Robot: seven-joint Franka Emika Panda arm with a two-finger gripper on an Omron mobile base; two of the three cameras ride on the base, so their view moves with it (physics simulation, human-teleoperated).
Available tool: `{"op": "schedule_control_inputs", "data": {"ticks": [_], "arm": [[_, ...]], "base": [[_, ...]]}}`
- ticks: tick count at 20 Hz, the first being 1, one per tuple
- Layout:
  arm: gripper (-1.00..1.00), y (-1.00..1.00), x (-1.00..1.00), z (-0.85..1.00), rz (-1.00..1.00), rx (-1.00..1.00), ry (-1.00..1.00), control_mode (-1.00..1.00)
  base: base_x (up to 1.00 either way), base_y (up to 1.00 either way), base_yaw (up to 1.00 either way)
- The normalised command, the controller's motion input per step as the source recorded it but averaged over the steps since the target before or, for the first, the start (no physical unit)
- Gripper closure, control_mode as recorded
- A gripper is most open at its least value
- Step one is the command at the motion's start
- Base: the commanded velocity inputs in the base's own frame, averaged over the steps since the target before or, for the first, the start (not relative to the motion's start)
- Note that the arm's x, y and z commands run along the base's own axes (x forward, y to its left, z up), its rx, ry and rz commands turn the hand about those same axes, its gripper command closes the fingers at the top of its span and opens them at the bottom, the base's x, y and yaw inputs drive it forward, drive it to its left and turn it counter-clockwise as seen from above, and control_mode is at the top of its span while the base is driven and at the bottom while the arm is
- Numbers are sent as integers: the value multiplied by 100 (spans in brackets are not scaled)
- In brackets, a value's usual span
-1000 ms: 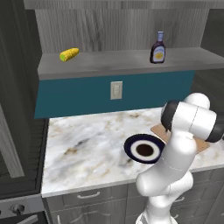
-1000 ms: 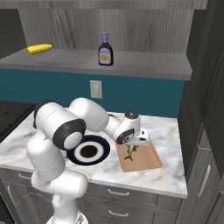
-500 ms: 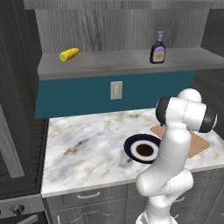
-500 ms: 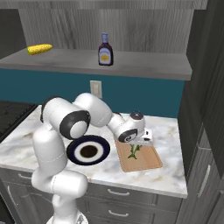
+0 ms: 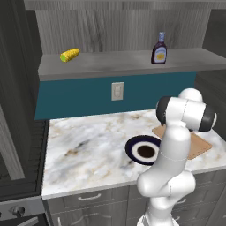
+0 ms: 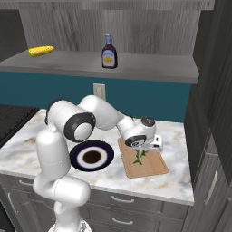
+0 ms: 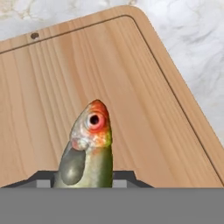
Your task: Pick the fish from the plate and place it on the cutting board. Then pick the condiment bottle from the cabinet and place it next to the cutting board.
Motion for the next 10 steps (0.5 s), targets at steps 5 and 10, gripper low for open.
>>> {"op": "schedule_control_inputs", "data": {"ticks": [5, 10], "arm": [[-100, 0, 0, 29, 0, -1, 0, -100], [-100, 0, -7, 41, 0, -3, 0, -100]], "base": [[0, 0, 0], [0, 0, 0]]}}
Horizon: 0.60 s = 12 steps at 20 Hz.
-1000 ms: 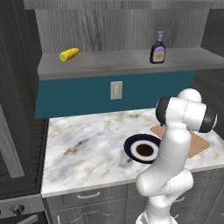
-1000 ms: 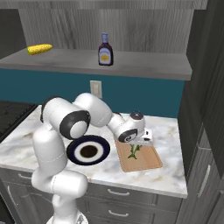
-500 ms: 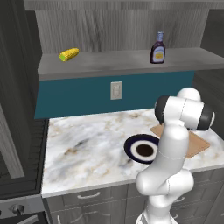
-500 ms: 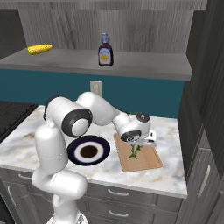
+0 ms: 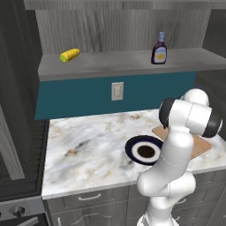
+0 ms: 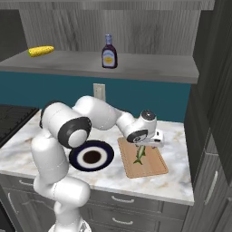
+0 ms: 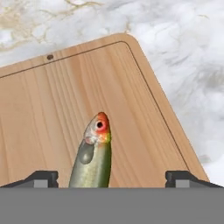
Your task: Pick the fish from the plate and place it on the cutting board. Then pick the condiment bottle from the cabinet and place it next to the cutting board.
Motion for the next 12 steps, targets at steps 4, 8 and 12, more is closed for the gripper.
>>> {"op": "schedule_control_inputs", "data": {"ticks": [4, 8, 12], "arm": [[-100, 13, -15, 45, -1, -4, -1, -100], [-100, 25, -17, 42, 0, -3, -4, -100], [-100, 27, -25, 21, 0, 0, -5, -100]], "base": [[0, 0, 0], [0, 0, 0], [0, 0, 0]]}}
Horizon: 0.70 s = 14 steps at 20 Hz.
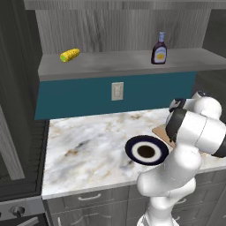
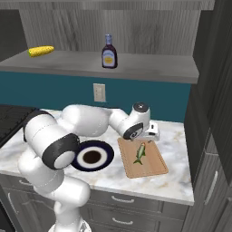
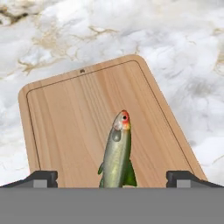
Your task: Pick the fish from the plate and place it on the cutting board. Then pick the condiment bottle from the cabinet and place it next to the cutting board.
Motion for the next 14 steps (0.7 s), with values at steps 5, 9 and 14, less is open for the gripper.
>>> {"op": "schedule_control_inputs", "data": {"ticks": [5, 9, 14], "arm": [[-100, 23, -25, 14, -1, 0, -7, -100], [-100, 17, -27, 20, -3, 0, -6, -100], [-100, 8, -22, 28, -5, 0, -1, -100]], "base": [[0, 0, 0], [0, 0, 0], [0, 0, 0]]}}
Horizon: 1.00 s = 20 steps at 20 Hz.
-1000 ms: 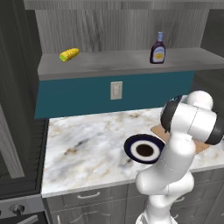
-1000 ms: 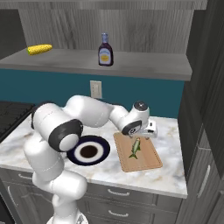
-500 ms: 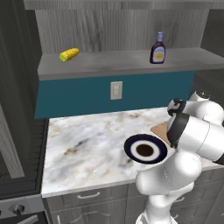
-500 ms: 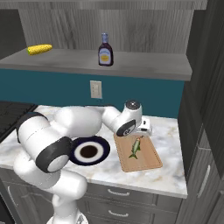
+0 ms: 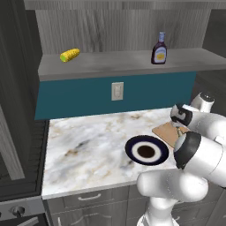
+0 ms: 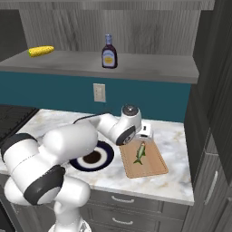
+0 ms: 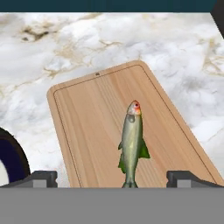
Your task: Pick the fish from the plate and place it on the cutting board. Then pick the condiment bottle from the cabinet and place it next to the cutting board.
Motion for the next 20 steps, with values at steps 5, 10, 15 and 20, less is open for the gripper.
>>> {"op": "schedule_control_inputs", "data": {"ticks": [5, 10, 15, 20], "arm": [[-100, 1, -8, 36, -4, 0, 0, -100], [-100, 2, -5, 35, -2, 0, 0, -100], [-100, 12, -2, 17, -2, 0, -2, -100], [-100, 9, -8, 9, -2, 0, 0, -100]], "base": [[0, 0, 0], [0, 0, 0], [0, 0, 0], [0, 0, 0]]}}
